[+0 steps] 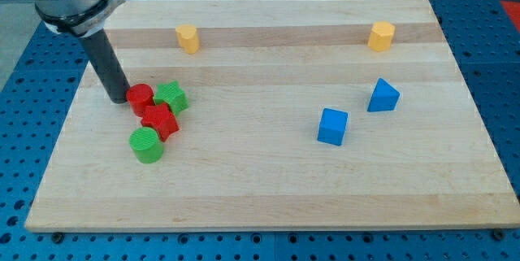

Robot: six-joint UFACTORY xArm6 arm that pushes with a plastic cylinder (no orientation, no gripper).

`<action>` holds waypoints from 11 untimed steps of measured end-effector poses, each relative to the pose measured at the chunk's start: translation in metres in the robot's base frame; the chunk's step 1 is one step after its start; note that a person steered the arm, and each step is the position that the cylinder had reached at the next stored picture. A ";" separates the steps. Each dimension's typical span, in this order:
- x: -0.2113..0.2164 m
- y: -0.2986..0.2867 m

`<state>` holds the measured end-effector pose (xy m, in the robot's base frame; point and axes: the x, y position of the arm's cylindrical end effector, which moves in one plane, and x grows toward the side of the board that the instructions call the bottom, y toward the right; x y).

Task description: Point at the green circle

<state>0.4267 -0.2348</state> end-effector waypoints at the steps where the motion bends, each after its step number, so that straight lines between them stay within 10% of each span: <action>1: 0.005 -0.042; 3: 0.059 -0.049; 8: -0.012 0.002; 11: 0.074 0.020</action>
